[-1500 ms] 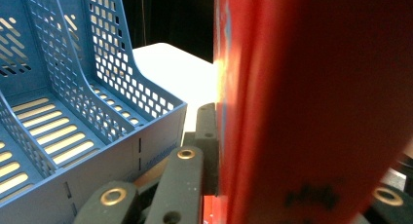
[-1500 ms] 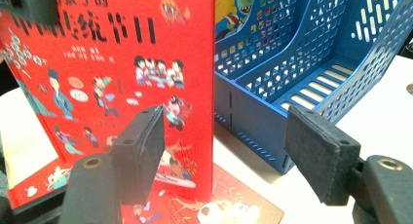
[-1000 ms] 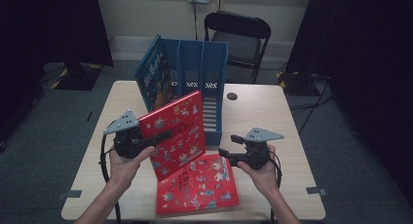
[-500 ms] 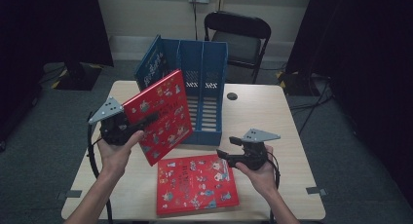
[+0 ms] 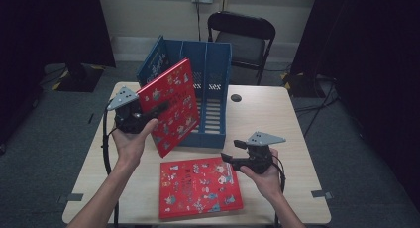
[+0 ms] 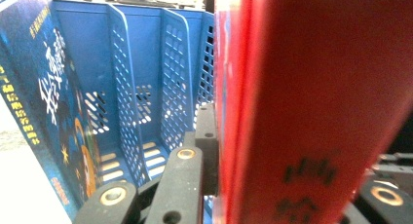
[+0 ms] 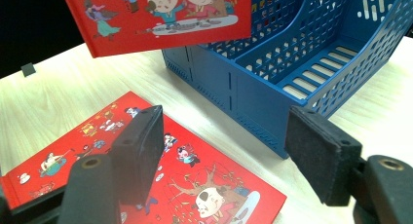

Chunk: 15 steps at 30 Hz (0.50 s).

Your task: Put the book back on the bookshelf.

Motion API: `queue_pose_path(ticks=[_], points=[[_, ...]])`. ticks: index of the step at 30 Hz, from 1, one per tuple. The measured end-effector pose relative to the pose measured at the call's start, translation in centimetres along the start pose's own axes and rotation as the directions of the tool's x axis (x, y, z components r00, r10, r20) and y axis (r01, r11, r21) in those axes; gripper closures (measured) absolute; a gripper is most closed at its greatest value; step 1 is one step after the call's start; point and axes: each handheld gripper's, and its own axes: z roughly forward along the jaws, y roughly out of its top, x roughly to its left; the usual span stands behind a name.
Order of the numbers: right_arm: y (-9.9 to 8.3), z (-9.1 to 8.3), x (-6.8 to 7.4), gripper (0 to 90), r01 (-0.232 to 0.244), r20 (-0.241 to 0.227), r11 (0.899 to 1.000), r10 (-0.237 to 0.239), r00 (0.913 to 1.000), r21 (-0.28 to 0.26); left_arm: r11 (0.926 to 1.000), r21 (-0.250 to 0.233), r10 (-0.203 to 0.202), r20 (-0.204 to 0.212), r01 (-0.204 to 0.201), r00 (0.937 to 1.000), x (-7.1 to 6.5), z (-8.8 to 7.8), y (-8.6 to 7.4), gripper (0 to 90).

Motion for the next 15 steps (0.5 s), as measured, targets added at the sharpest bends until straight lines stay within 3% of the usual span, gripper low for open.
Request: queue_pose_path(ticks=[8,15], points=[[-0.1,0.1,0.0,30.9,0.003,-0.001,1.0,-0.003,1.0,0.009,0.9998,-0.016,0.012,-0.03,-0.012,0.9995,0.1,1.7,1.1,80.2],[-0.3,0.1,-0.1,30.9,-0.002,0.001,1.0,0.002,1.0,0.013,0.9998,-0.02,0.0,-0.094,-0.001,0.9956,0.3,3.2,1.2,80.1]])
